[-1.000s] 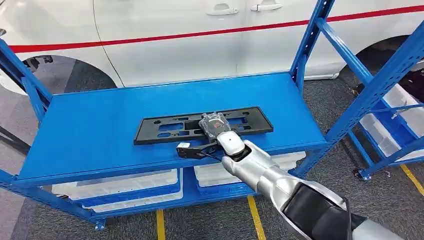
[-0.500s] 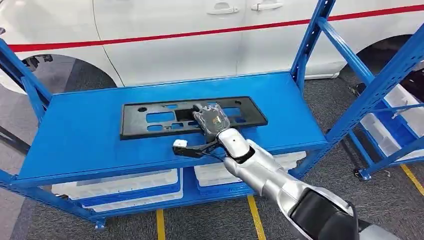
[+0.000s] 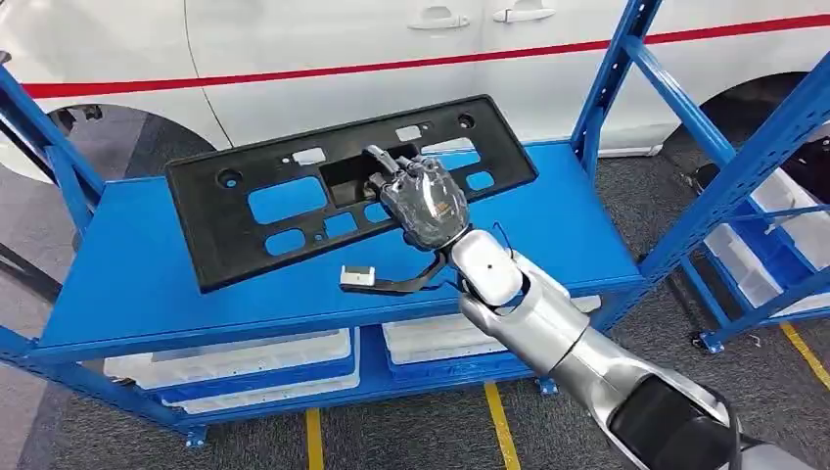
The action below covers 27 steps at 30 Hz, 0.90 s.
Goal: Take the parts from the cabinet and place them on the table.
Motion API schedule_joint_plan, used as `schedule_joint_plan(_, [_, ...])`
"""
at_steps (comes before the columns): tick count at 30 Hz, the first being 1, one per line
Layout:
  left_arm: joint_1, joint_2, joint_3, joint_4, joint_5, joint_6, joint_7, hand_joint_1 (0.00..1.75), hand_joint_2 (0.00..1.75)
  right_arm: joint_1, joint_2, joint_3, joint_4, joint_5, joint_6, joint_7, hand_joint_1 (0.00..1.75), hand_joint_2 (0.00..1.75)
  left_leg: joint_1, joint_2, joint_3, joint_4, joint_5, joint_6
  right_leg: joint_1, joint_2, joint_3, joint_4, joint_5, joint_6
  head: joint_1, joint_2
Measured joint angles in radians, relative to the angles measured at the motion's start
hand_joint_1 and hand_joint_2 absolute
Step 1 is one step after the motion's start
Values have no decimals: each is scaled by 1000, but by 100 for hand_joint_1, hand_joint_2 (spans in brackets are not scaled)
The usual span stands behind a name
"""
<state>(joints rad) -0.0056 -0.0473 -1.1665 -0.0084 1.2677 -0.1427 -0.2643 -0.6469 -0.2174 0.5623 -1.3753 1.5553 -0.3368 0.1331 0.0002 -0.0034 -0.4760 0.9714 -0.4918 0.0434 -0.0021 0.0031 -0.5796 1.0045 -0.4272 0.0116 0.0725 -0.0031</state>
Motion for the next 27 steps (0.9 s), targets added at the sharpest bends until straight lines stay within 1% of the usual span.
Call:
schedule_joint_plan(1, [-2, -1, -1, 0, -2, 0, 0, 0, 175, 0, -9, 0, -10, 6, -4, -3, 175, 175, 4, 5, 2, -8, 9, 2, -3, 1, -5, 10, -15, 4, 0, 0])
schedule_joint_plan(2, [-2, -2, -2, 0, -5, 0, 0, 0, 175, -3, -18, 0, -18, 11, -6, -8, 175, 175, 4, 6, -2, -9, 12, 7, -3, 0, -22, 45, -46, 7, 1, 0])
schedule_joint_plan(3, [-2, -2, -4, 0, -7, -1, -1, 0, 175, -2, -23, 0, -27, 12, -8, -12, 175, 175, 5, 6, -6, -8, 13, 8, -6, 0, -54, 118, -87, 11, 0, 0])
schedule_joint_plan(4, [-2, -2, -6, 0, -7, -1, -2, 0, 175, 1, -29, 0, -31, 12, -8, -12, 175, 175, 5, 7, -9, -6, 13, 9, -10, 0, -90, 199, -122, 15, 0, 0])
schedule_joint_plan(5, [-2, -2, -8, 0, -8, -3, -2, 0, 175, 4, -38, 0, -32, 10, -8, -12, 175, 175, 5, 7, -13, -3, 13, 9, -14, 0, -127, 279, -145, 20, 0, 0])
schedule_joint_plan(6, [-2, -2, -9, 0, -8, -3, -3, 0, 175, 5, -47, 0, -32, 6, -7, -13, 175, 175, 6, 6, -16, 2, 13, 8, -18, -1, -145, 312, -139, 25, 0, 0])
schedule_joint_plan(7, [-2, -2, -12, 0, -10, -3, -5, 0, 175, 5, -54, 0, -33, 3, -7, -15, 175, 175, 8, 5, -18, 7, 11, 6, -23, -1, -138, 293, -112, 28, 0, 0])
schedule_joint_plan(8, [-2, -2, -16, 0, -12, -5, -6, 0, 175, 4, -61, 0, -34, 0, -8, -15, 175, 175, 12, 4, -20, 16, 6, 2, -27, -2, -111, 233, -65, 32, 0, 0])
schedule_joint_plan(9, [-3, -2, -18, 0, -13, -6, -8, 0, 175, 2, -68, 0, -35, -6, -8, -15, 175, 175, 15, 3, -20, 24, 0, -5, -31, -3, -70, 151, -17, 35, 0, 0])
schedule_joint_plan(10, [-3, -2, -21, 0, -17, -7, -8, 0, 175, 0, -73, 0, -36, -13, -8, -16, 175, 175, 17, 3, -23, 35, -9, -14, -36, -5, -36, 67, 7, 38, 0, 0])
schedule_joint_plan(11, [-4, -1, -22, 1, -19, -7, -8, 0, 175, -2, -76, 0, -35, -16, -8, -17, 175, 175, 14, 2, -36, 43, -14, -21, -26, -2, -20, 64, -17, 35, 1, 0])
schedule_joint_plan(12, [-6, -1, -23, 1, -21, -7, -7, 0, 175, -2, -82, 0, -37, -21, -7, -18, 175, 175, 11, 2, -46, 49, -15, -27, -21, 2, -29, 62, -11, 26, 0, 0])
schedule_joint_plan(13, [-6, -1, -24, 1, -22, -7, -8, 0, 175, -3, -85, 0, -38, -26, -8, -18, 175, 175, 10, 1, -45, 57, -14, -30, -23, 1, -31, 53, -21, 18, 1, 0])
schedule_joint_plan(14, [-6, -1, -24, 1, -22, -8, -8, 0, 175, -3, -86, 0, -38, -30, -7, -18, 175, 175, 11, 1, -50, 57, -11, -35, -21, 2, -39, 58, -23, 12, -1, 0])
schedule_joint_plan(15, [-5, -1, -24, 1, -22, -9, -8, 0, 175, -4, -92, 0, -38, -32, -7, -18, 175, 175, 12, 1, -55, 58, -9, -41, -22, 1, -43, 56, -18, 3, 2, 0])
schedule_joint_plan(16, [-6, -1, -24, 2, -24, -9, -8, 0, 175, -5, -97, 0, -38, -37, -8, -18, 175, 175, 16, 2, -62, 69, -25, -45, -26, -1, -45, 49, -12, -7, 0, 0])
schedule_joint_plan(17, [-6, -1, -26, 1, -26, -10, -8, 0, 175, -6, -98, 0, -38, -44, -8, -19, 175, 175, 16, 2, -71, 94, -52, -48, -25, -2, -49, 48, -8, -14, 0, 0])
schedule_joint_plan(18, [-7, -1, -27, 1, -28, -10, -8, 0, 175, -8, -101, 0, -40, -50, -8, -22, 175, 175, 16, 2, -97, 158, -100, -50, -24, -2, -55, 48, -3, -22, 0, 0])
schedule_joint_plan(19, [-7, -1, -29, 2, -28, -11, -10, 0, 175, -9, -105, 0, -41, -55, -8, -25, 175, 175, 16, 2, -130, 238, -144, -53, -21, -3, -63, 48, 1, -27, 0, 0])
schedule_joint_plan(20, [-9, -1, -31, 1, -28, -11, -10, 0, 175, -8, -110, 0, -41, -63, -8, -28, 175, 175, 16, 2, -160, 310, -175, -54, -18, -4, -71, 49, 7, -29, 0, 0])
schedule_joint_plan(21, [-10, -1, -32, 1, -28, -11, -11, 0, 175, -6, -115, 0, -41, -67, -8, -29, 175, 175, 15, 2, -173, 350, -182, -53, -14, -4, -77, 49, 12, -30, 0, 0])
schedule_joint_plan(22, [-10, -1, -33, 1, -28, -11, -11, 0, 175, -4, -119, 0, -42, -72, -8, -29, 175, 175, 15, 2, -166, 345, -167, -50, -11, -4, -84, 50, 18, -31, 0, 0])
schedule_joint_plan(23, [-11, -1, -34, 1, -28, -11, -11, 0, 175, -4, -123, 0, -43, -77, -9, -28, 175, 175, 15, 2, -137, 298, -133, -45, -9, -4, -90, 50, 24, -31, 0, 0])
schedule_joint_plan(24, [-11, -1, -36, 2, -28, -11, -11, 0, 175, -4, -127, -2, -45, -83, -9, -28, 175, 175, 12, 2, -89, 215, -91, -38, -7, -3, -95, 50, 30, -30, 0, 0])
schedule_joint_plan(25, [-11, -1, -39, 2, -29, -11, -11, 0, 175, -4, -133, -4, -48, -85, -9, -28, 175, 175, 8, 2, -33, 120, -56, -27, -5, -3, -100, 50, 37, -28, 0, 0])
schedule_joint_plan(26, [-11, 2, -41, 2, -29, -11, -10, 0, 175, -4, -136, -8, -53, -87, -9, -28, 175, 175, 3, 3, 1, 48, -70, -16, -7, -3, -103, 50, 44, -24, 0, 0])
schedule_joint_plan(27, [-11, 3, -42, 2, -29, -11, -11, 0, 175, -4, -142, -11, -53, -89, -10, -28, 175, 175, -1, 4, 2, 51, -50, -23, -6, -3, -103, 46, 53, -17, 1, 0])
